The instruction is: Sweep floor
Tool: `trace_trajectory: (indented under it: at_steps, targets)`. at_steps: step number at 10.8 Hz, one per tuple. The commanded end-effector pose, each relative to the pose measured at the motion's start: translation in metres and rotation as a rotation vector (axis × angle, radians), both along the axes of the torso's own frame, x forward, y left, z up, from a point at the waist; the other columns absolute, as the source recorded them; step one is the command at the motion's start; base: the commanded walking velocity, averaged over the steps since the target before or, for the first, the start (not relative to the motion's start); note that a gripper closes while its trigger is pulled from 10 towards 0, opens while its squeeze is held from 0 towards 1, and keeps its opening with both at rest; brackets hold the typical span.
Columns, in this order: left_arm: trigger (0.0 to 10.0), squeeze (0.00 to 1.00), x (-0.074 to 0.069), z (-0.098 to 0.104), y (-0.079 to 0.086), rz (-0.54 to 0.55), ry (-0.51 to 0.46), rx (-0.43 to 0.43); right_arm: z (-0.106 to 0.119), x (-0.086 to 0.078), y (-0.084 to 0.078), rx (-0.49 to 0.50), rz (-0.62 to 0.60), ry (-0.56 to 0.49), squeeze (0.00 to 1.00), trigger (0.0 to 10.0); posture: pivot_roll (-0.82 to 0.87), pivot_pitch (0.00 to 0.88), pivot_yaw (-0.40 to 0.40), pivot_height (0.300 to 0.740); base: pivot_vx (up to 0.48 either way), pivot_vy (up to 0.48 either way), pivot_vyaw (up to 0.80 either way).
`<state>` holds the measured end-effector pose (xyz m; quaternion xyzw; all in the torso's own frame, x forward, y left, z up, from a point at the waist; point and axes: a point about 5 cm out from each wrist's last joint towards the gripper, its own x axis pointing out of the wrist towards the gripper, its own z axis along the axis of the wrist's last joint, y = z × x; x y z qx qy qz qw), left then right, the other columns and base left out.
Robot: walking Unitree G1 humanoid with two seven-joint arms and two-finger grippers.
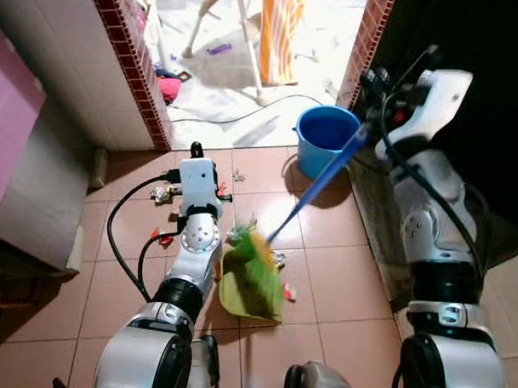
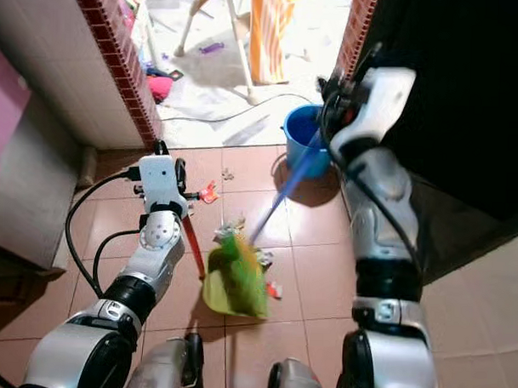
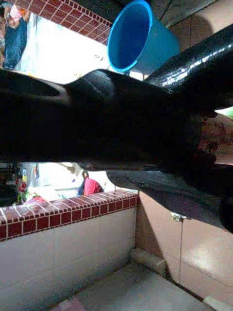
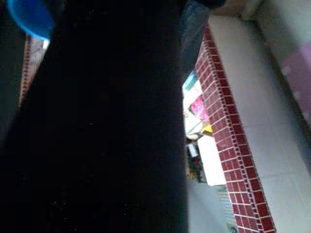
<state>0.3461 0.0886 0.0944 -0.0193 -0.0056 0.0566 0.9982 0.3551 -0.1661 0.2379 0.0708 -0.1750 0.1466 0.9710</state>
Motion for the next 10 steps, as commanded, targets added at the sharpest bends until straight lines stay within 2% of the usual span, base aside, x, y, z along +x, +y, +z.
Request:
trace_trajectory:
  at_steps: [1, 3, 4, 5, 6, 7, 8, 9, 10]
  targets:
    - [10.0, 0.0, -0.008, -0.021, -0.001, -0.02, 0.108, -0.001, 0.012, -0.002, -0.005, -0.023, -0.036, -0.054, 0.0, 10.0, -0.13, 0.155, 0.053, 0.74, 0.0, 0.0, 0.0]
    - [10.0, 0.0, -0.007, -0.018, 0.002, -0.008, 0.074, -0.024, 0.018, -0.004, -0.019, -0.113, -0.181, -0.126, 0.0, 10.0, -0.13, 0.169, 0.052, 0.74, 0.0, 0.0, 0.0]
    - [10.0, 0.0, -0.003, -0.002, 0.009, 0.031, -0.027, 0.03, 0.015, -0.004, -0.029, -0.172, -0.255, -0.13, 0.0, 10.0, -0.14, 0.173, 0.047, 0.74, 0.0, 0.0, 0.0]
    - [10.0, 0.0, -0.002, 0.004, 0.013, 0.057, -0.063, 0.066, 0.004, -0.005, -0.034, -0.221, -0.288, -0.096, 0.0, 10.0, -0.13, 0.175, 0.041, 0.74, 0.0, 0.0, 0.0]
    - [10.0, 0.0, -0.003, 0.0, 0.013, 0.047, -0.04, 0.076, -0.003, -0.007, -0.036, -0.234, -0.312, -0.078, 0.0, 10.0, -0.13, 0.174, 0.037, 0.74, 0.0, 0.0, 0.0]
    - [10.0, 0.0, -0.007, -0.016, 0.016, 0.069, 0.046, 0.061, -0.026, -0.007, -0.037, -0.221, -0.342, 0.01, 0.0, 10.0, -0.13, 0.173, 0.034, 0.74, 0.0, 0.0, 0.0]
    - [10.0, 0.0, -0.006, -0.015, 0.013, 0.054, 0.044, 0.074, -0.044, -0.008, -0.034, -0.198, -0.356, 0.08, 0.0, 10.0, -0.13, 0.168, 0.032, 0.74, 0.0, 0.0, 0.0]
    - [10.0, 0.0, -0.006, -0.012, 0.012, 0.067, 0.016, 0.117, -0.059, -0.009, -0.028, -0.167, -0.36, 0.14, 0.0, 10.0, -0.13, 0.164, 0.034, 0.74, 0.0, 0.0, 0.0]
    - [10.0, 0.0, -0.004, 0.0, 0.015, 0.091, -0.07, 0.106, -0.068, -0.01, -0.021, -0.151, -0.349, 0.166, 0.0, 10.0, -0.13, 0.164, 0.035, 0.74, 0.0, 0.0, 0.0]
